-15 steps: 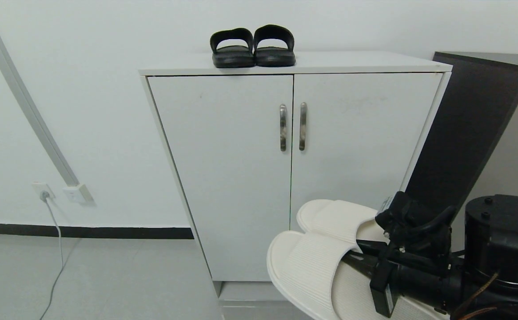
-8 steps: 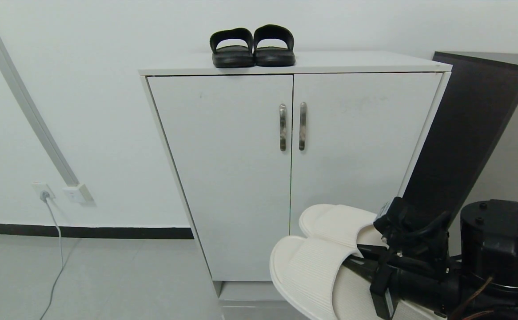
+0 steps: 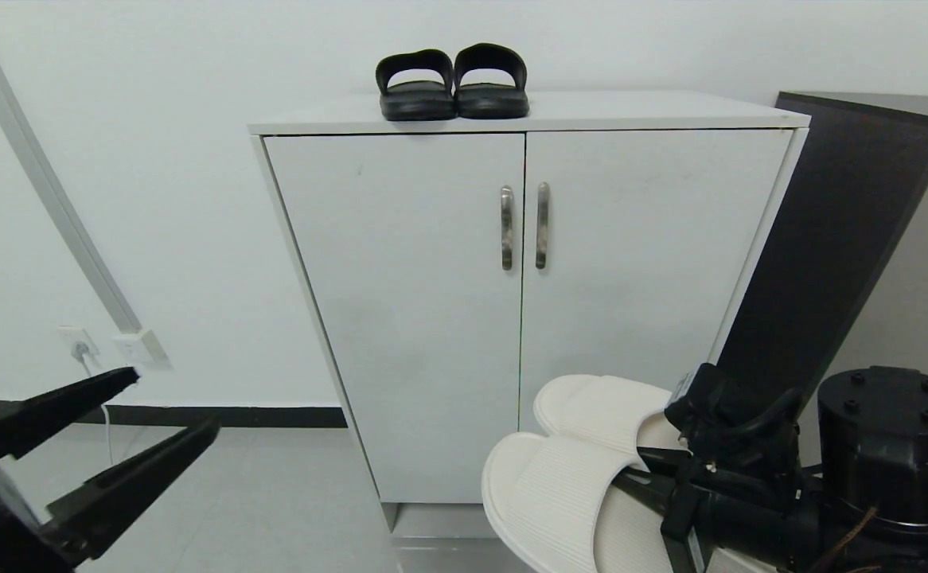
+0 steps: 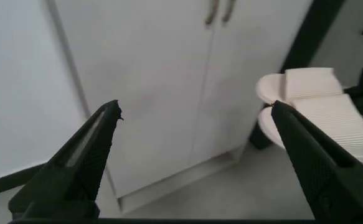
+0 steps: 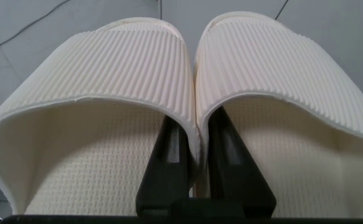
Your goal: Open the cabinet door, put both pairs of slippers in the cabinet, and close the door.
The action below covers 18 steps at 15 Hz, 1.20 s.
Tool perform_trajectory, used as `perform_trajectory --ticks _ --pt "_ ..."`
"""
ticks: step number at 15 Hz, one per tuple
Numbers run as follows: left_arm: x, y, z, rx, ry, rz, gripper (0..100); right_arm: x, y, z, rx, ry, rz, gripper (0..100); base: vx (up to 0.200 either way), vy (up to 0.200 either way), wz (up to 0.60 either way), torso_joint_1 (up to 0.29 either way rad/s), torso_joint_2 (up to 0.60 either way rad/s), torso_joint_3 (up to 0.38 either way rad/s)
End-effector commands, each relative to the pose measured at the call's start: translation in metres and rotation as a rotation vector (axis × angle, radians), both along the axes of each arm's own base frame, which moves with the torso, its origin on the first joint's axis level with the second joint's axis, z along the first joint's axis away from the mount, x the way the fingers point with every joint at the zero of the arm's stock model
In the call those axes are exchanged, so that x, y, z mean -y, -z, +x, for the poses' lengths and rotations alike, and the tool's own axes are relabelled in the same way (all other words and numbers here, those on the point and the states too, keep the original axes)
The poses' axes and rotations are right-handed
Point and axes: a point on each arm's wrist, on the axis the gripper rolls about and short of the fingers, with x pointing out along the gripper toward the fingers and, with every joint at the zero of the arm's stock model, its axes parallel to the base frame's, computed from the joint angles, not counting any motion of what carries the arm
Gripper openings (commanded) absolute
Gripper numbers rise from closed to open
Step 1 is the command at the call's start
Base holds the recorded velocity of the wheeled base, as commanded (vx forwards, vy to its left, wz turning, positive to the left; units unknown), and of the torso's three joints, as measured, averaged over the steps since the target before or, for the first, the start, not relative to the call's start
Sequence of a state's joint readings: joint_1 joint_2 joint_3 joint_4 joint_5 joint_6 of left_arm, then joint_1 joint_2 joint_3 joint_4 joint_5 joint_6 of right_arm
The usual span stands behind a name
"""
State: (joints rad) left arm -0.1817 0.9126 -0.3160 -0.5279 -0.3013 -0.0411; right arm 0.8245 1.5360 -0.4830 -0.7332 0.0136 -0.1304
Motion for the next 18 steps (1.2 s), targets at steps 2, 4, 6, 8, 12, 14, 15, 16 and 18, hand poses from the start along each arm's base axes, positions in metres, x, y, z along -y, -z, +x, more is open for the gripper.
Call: perform_trajectory --ticks 2,4,6,8,12,14,15,16,18 --pt "0.031 -0.009 0.041 -0.084 0.147 -0.028 100 0.000 0.001 -0.001 -0.005 0.000 -0.001 0 0.000 0.000 0.00 0.000 0.00 0.000" --pt "0.046 -0.025 0.049 -0.101 0.213 -0.117 100 0.000 0.002 -0.001 -0.009 0.000 -0.005 0 0.000 0.000 0.00 0.000 0.00 0.000" --pt "0.062 -0.035 0.059 -0.099 0.260 -0.127 100 0.002 0.001 -0.002 -0.004 0.000 -0.002 0 0.000 0.000 0.00 0.000 0.00 0.000" --pt "0.076 -0.043 0.070 -0.090 0.282 -0.129 100 0.003 -0.001 -0.003 0.001 -0.001 0.004 0 0.000 0.000 0.00 0.000 0.00 0.000" --pt "0.108 -0.053 0.088 -0.091 0.362 -0.127 100 0.002 0.000 -0.003 -0.003 0.000 0.001 0 0.000 0.000 0.00 0.000 0.00 0.000" --pt "0.121 -0.054 0.099 -0.099 0.383 -0.125 100 0.003 0.001 -0.003 -0.005 0.000 -0.001 0 0.000 0.000 0.00 0.000 0.00 0.000" --pt "0.132 -0.057 0.112 -0.096 0.393 -0.128 100 0.003 0.001 -0.002 -0.004 0.003 0.000 0 0.000 0.000 0.00 0.000 0.00 0.000" --pt "0.137 -0.058 0.119 -0.096 0.393 -0.130 100 0.003 0.001 -0.002 -0.004 0.003 0.000 0 0.000 0.000 0.00 0.000 0.00 0.000" --pt "0.157 -0.064 0.142 -0.101 0.406 -0.167 100 0.004 0.001 -0.002 -0.005 0.005 0.001 0 0.000 0.000 0.00 0.000 0.00 0.000"
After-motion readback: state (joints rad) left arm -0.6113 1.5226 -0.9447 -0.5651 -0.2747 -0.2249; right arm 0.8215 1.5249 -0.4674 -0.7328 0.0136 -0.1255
